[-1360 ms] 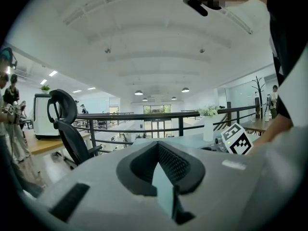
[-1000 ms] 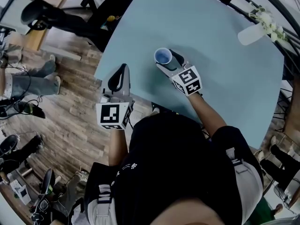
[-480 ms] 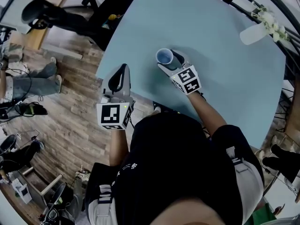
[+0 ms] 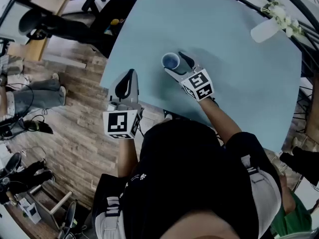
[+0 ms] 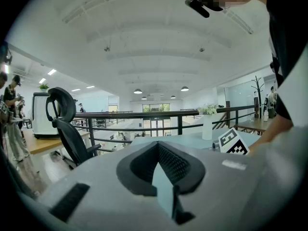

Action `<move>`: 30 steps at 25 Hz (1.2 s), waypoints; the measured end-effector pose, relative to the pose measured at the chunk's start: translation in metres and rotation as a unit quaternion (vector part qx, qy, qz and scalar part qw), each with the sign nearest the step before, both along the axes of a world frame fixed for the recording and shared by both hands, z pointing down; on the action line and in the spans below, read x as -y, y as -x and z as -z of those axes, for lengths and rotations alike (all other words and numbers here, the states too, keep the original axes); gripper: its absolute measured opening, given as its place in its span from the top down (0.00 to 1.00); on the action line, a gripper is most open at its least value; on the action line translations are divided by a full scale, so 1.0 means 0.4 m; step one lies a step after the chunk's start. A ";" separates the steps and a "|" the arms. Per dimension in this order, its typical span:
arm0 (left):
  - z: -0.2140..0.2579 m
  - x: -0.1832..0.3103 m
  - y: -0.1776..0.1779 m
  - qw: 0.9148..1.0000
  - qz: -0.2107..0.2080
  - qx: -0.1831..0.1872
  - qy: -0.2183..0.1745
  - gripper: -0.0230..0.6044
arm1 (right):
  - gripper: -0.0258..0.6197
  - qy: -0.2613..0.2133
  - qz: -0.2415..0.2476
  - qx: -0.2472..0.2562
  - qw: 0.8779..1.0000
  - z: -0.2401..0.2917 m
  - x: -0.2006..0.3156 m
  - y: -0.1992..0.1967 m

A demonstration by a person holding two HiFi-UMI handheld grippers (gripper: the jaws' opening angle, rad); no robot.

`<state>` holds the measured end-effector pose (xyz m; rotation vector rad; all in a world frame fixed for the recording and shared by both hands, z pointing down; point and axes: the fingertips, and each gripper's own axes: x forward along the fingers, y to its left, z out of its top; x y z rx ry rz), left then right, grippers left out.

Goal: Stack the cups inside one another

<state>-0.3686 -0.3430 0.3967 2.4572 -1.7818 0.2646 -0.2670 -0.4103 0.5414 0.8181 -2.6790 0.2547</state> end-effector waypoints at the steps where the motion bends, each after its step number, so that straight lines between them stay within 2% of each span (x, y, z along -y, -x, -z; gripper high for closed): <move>1: 0.000 0.004 -0.005 1.000 -0.006 0.000 0.001 0.98 | 0.42 -0.003 -0.005 0.009 1.000 0.017 0.000 -0.003; 3: -0.007 0.012 -0.020 1.000 -0.017 -0.001 0.007 0.98 | 0.47 -0.010 -0.015 0.032 0.999 0.053 -0.003 -0.014; 6: -0.004 0.031 -0.064 0.999 -0.042 -0.002 0.001 0.98 | 0.61 -0.024 -0.031 0.064 0.997 0.109 -0.008 -0.051; 16: 0.014 0.093 -0.271 0.989 -0.145 -0.011 -0.013 0.98 | 0.94 -0.074 -0.122 0.134 0.981 0.255 -0.032 -0.255; 20: 0.017 0.103 -0.349 0.983 -0.183 -0.016 -0.016 0.98 | 0.94 -0.078 -0.156 0.147 0.973 0.281 -0.055 -0.332; 30: 0.021 0.095 -0.464 0.973 -0.232 -0.015 -0.012 0.98 | 0.94 -0.092 -0.202 0.154 0.963 0.324 -0.102 -0.451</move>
